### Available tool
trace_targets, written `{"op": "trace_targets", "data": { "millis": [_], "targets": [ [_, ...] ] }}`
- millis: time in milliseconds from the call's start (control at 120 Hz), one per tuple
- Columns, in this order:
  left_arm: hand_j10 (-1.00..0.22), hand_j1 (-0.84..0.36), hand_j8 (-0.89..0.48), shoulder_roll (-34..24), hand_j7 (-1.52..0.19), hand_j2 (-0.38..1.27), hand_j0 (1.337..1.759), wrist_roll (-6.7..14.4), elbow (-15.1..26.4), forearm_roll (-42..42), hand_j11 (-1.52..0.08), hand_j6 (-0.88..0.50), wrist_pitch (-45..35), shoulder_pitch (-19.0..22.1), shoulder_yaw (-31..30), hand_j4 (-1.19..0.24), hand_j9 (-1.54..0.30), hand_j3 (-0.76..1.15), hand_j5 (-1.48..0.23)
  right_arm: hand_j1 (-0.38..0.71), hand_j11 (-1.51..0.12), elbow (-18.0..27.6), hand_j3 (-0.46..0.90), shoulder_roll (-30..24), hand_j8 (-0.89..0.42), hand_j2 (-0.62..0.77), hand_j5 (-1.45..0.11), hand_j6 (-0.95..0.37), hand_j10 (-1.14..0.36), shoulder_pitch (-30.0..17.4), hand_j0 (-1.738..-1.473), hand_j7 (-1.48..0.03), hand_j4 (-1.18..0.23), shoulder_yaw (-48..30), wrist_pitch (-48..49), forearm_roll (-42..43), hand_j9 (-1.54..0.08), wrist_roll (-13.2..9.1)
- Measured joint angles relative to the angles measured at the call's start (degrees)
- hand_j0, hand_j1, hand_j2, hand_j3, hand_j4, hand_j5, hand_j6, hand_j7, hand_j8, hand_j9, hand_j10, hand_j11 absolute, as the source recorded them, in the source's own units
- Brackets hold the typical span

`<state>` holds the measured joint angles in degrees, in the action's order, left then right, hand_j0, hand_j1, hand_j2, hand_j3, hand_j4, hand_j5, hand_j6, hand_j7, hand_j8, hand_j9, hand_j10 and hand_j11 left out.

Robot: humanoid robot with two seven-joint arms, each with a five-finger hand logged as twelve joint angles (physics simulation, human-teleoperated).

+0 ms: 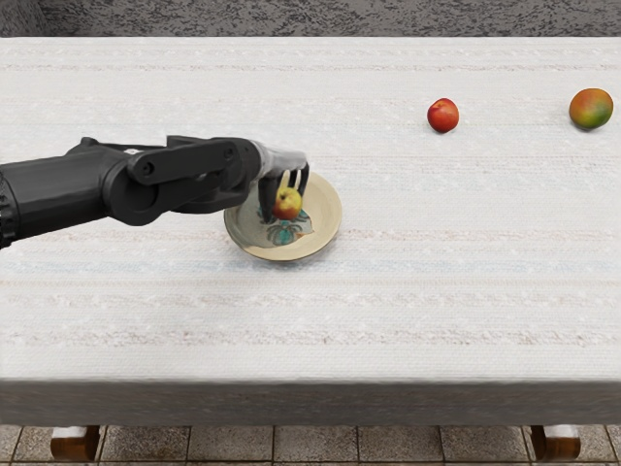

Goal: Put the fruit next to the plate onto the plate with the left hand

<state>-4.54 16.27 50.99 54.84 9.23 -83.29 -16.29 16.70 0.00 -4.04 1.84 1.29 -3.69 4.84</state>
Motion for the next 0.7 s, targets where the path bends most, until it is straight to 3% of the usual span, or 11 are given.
{"op": "trace_targets", "data": {
  "millis": [75,208,358,575,658,700],
  "targets": [
    [-0.82,-0.19,-0.67,0.0,-1.14,0.20,1.648,0.0,0.1,0.1,-1.17,-0.40,0.0,0.2,-0.6,-0.51,-1.15,0.00,-1.19,-0.31,-0.05,0.0,0.00,0.0,-0.04,-0.01,-0.05,-0.04,-0.04,0.0,-1.658,-0.05,-0.04,0.0,0.0,0.0,-0.05,0.0],
    [-0.57,-0.10,-0.49,-0.5,-0.78,0.15,1.653,0.2,0.3,-1.2,-0.79,-0.35,0.2,-0.2,-0.5,-0.41,-0.79,0.00,-0.81,-0.31,-0.05,0.0,0.00,0.0,-0.04,-0.01,-0.05,-0.04,-0.04,0.0,-1.658,-0.05,-0.04,0.0,0.0,0.0,-0.05,0.0],
    [-0.41,-0.02,-0.37,-6.6,-0.55,0.10,1.656,0.4,5.3,-4.2,-0.55,-0.30,2.0,-1.9,0.8,-0.33,-0.55,0.00,-0.56,-0.31,-0.05,0.0,0.00,0.0,-0.04,-0.01,-0.05,-0.04,-0.04,0.0,-1.658,-0.05,-0.04,0.0,0.0,0.0,-0.05,0.0],
    [-0.31,0.02,-0.30,-18.7,-0.41,0.07,1.657,0.7,14.9,-8.9,-0.41,-0.27,6.5,-1.3,9.0,-0.28,-0.41,0.00,-0.41,-0.31,-0.05,0.0,0.00,0.0,-0.04,-0.01,-0.05,-0.04,-0.04,0.0,-1.658,-0.05,-0.04,0.0,0.0,0.0,-0.05,0.0],
    [-0.29,0.03,-0.28,-25.8,-0.38,0.06,1.657,1.0,17.0,-17.4,-0.38,-0.27,11.9,-1.5,11.5,-0.27,-0.38,0.00,-0.38,-0.31,-0.05,0.0,0.00,0.0,-0.04,-0.01,-0.05,-0.04,-0.04,0.0,-1.658,-0.05,-0.04,0.0,0.0,0.0,-0.05,0.0],
    [-0.28,0.03,-0.28,-31.2,-0.37,0.06,1.658,2.4,17.3,-23.3,-0.37,-0.26,16.4,-1.0,13.3,-0.27,-0.37,0.00,-0.37,-0.31,-0.05,0.0,0.00,0.0,-0.04,-0.01,-0.05,-0.04,-0.04,0.0,-1.658,-0.05,-0.04,0.0,0.1,0.0,-0.05,0.0]
  ]
}}
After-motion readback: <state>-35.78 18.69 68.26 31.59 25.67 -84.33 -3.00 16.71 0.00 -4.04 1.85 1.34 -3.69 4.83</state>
